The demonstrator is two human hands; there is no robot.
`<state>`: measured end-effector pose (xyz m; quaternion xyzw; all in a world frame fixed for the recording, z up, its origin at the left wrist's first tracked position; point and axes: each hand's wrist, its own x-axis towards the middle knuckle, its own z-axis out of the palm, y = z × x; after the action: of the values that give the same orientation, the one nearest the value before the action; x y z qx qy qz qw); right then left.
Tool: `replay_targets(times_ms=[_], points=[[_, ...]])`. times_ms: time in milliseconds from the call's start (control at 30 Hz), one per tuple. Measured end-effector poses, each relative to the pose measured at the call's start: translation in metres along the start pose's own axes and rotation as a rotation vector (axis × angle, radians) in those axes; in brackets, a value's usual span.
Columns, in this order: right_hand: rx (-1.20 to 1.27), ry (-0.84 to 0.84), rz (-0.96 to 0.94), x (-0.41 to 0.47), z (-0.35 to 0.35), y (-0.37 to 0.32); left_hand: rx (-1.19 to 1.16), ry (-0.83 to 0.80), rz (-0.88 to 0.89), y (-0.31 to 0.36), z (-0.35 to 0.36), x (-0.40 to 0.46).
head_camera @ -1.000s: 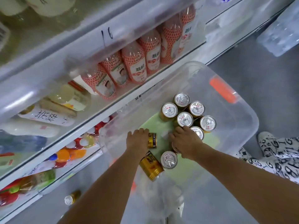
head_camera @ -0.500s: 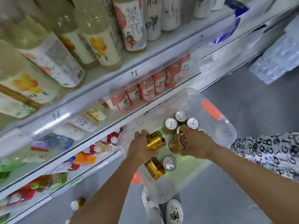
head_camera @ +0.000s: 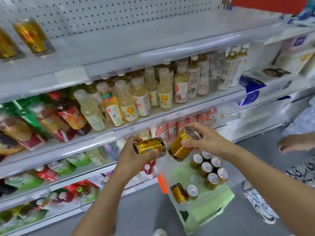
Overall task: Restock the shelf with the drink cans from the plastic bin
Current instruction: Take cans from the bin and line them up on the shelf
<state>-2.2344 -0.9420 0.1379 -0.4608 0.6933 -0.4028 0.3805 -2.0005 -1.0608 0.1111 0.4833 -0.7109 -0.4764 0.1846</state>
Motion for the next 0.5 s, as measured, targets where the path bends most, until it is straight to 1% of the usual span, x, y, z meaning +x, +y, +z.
replay_targets(times_ms=[67,167,300,500], points=[[-0.011,-0.004,-0.032,0.000,0.006,-0.033,-0.033,0.082,0.027,0.010,-0.026,-0.015],[-0.086,0.043,-0.057,0.003,0.018,-0.079,-0.049,0.180,0.066,0.024,-0.064,-0.032],[-0.235,0.086,-0.153,0.005,0.037,-0.143,-0.011,0.307,0.107,0.043,-0.113,-0.050],[-0.394,0.132,-0.224,0.022,0.079,-0.232,0.088,0.475,0.146,0.055,-0.195,-0.060]])
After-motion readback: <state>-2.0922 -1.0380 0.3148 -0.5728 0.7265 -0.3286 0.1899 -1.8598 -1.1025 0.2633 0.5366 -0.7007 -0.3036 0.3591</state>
